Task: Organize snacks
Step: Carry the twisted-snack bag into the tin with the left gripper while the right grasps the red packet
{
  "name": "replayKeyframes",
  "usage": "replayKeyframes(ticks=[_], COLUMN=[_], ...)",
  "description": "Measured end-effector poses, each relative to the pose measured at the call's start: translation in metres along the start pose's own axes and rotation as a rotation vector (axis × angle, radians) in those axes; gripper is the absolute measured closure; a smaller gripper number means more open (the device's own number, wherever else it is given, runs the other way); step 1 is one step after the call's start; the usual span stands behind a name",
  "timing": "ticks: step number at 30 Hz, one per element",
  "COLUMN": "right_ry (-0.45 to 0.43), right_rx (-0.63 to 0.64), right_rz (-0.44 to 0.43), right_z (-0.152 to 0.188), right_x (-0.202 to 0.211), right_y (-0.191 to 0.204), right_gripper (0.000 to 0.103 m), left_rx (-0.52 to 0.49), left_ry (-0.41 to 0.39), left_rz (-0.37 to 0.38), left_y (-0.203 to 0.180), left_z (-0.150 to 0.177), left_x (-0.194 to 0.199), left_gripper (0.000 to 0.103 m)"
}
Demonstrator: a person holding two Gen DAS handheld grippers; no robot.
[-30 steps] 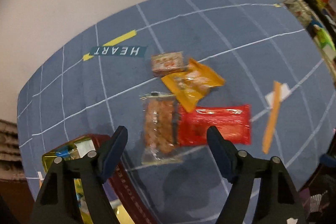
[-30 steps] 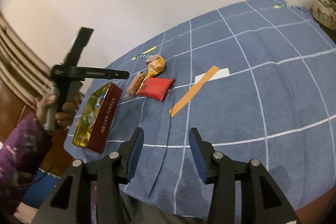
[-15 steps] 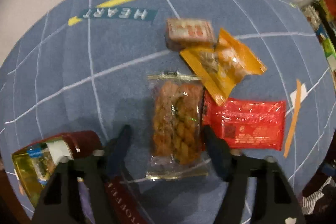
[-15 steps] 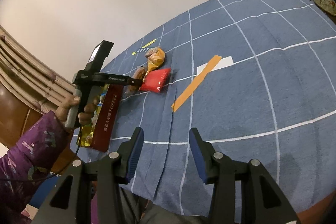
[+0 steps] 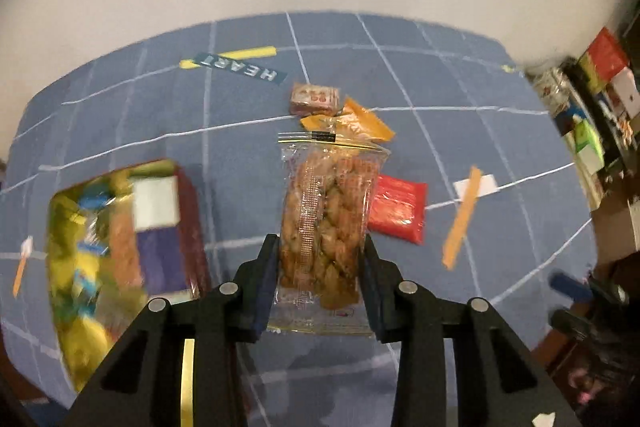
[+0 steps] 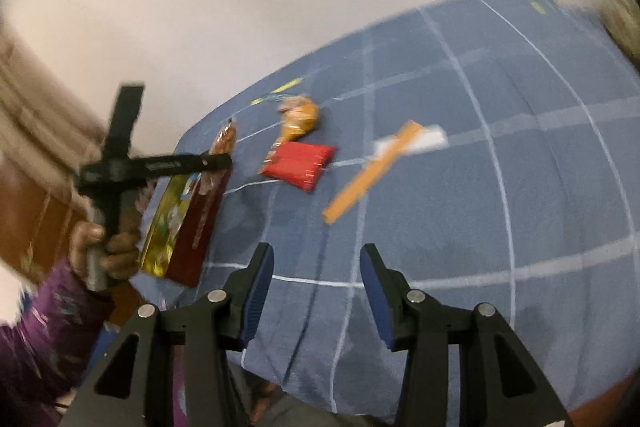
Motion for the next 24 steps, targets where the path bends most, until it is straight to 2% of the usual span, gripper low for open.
replayKeyframes(ticks=[2, 4, 7, 9, 14, 17, 21, 24], right_ry=[0.008, 0.021, 0.068, 0.128, 0.23, 0.249, 0.283, 0.294], right_rx=[0.156, 0.305, 0.416, 0.443, 0.527, 0.585, 0.595, 0.592], right_rz=[0.088, 0.119, 0.111, 0.128, 0.152, 0.239, 0.283, 0.285], right_z=[-0.013, -0.03, -0.056, -0.076, -0.099, -0.106, -0.121, -0.131], right_x=[-0.002, -0.014, -0.04, -0.068, -0.118, -0.139, -0.162, -0.169], right_y=[0.022, 0.04, 0.048, 0.05, 0.064, 0.073, 0.073, 0.073], right_gripper=[0.057, 0.053, 0.046, 0.046, 0.046, 0.046, 0.046, 0.041], left_rx=[0.037, 0.068, 0.123, 0.15, 0.211, 0.228, 0.255, 0.275], left_ry=[-0.023, -0.023, -0.024, -0.031, -0.055, -0.062, -0.074, -0.081], left_rz=[0.036, 0.072, 0.092, 0.086, 0.069, 0.052, 0.03, 0.027], left_y=[0.002, 0.007, 0.017, 0.029, 0.05, 0.059, 0.071, 0.08], left_z=[0.017, 0.026, 0.04, 0.05, 0.082, 0.094, 0.105, 0.111], left_x=[0.018, 0.03, 0.041, 0.048, 0.067, 0.073, 0.078, 0.079], left_gripper=[0.069, 0.068, 0.069, 0.068, 0.068, 0.068, 0.068, 0.068])
Point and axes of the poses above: each gripper's, at about its wrist camera, not at the fingertips, and x roughly against the way its jaws point, y to its left, z to its underside, the point moved 2 cm from there along -x, roughly the way its jaws point, and after that the axes turned 15 degrees about y, right-handed, at the moved point
